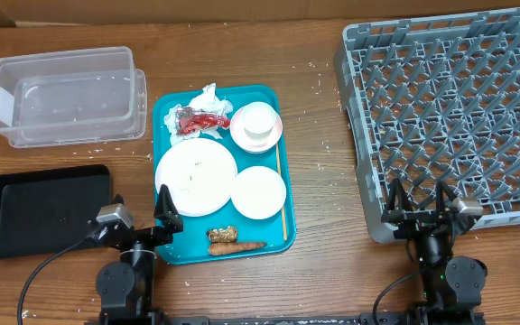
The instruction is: Sort waste into correct bins and load items into the dishwasher
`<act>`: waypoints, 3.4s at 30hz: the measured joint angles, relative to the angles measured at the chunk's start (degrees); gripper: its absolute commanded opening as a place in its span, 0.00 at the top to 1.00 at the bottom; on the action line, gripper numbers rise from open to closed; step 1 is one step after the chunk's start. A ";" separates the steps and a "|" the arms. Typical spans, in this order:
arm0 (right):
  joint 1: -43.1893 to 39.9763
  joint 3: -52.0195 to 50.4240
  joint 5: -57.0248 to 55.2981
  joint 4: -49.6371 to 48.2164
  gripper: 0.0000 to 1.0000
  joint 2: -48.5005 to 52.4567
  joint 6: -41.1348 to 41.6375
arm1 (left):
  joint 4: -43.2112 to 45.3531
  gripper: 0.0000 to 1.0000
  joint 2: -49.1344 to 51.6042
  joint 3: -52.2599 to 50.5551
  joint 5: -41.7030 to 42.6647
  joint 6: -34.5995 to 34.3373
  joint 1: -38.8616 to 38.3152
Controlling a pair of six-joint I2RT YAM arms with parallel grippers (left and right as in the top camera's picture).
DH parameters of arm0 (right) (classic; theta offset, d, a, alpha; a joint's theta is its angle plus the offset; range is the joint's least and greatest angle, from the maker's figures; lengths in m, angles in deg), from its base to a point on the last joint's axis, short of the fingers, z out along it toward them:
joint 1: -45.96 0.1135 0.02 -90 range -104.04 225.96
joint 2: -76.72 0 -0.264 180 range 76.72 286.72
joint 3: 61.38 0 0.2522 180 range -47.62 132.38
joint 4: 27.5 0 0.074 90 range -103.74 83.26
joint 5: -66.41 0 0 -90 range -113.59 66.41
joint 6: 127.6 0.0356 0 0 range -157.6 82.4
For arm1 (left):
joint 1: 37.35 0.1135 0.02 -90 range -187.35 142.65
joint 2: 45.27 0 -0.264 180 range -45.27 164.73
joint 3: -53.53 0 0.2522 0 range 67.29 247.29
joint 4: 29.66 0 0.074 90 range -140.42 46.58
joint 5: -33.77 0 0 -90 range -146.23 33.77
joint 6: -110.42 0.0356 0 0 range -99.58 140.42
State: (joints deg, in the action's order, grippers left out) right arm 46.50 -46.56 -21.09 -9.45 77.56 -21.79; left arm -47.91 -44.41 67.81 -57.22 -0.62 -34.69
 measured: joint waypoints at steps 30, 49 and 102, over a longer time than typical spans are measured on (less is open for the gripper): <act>0.26 3.21 27.34 -24.76 0.00 0.72 69.85 | 0.02 0.00 0.00 0.00 0.02 0.00 0.00; 3.21 67.98 28.02 33.38 0.00 49.00 12.35 | 0.07 0.00 0.00 0.00 -0.02 0.00 0.00; 39.63 100.02 -3.58 37.07 0.25 119.32 -6.86 | 0.00 0.00 0.00 0.00 -0.04 0.00 0.00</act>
State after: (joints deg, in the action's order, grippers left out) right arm 86.12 53.46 -24.68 27.62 196.88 -28.65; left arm -47.91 -44.41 67.81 -57.26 -0.62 -34.69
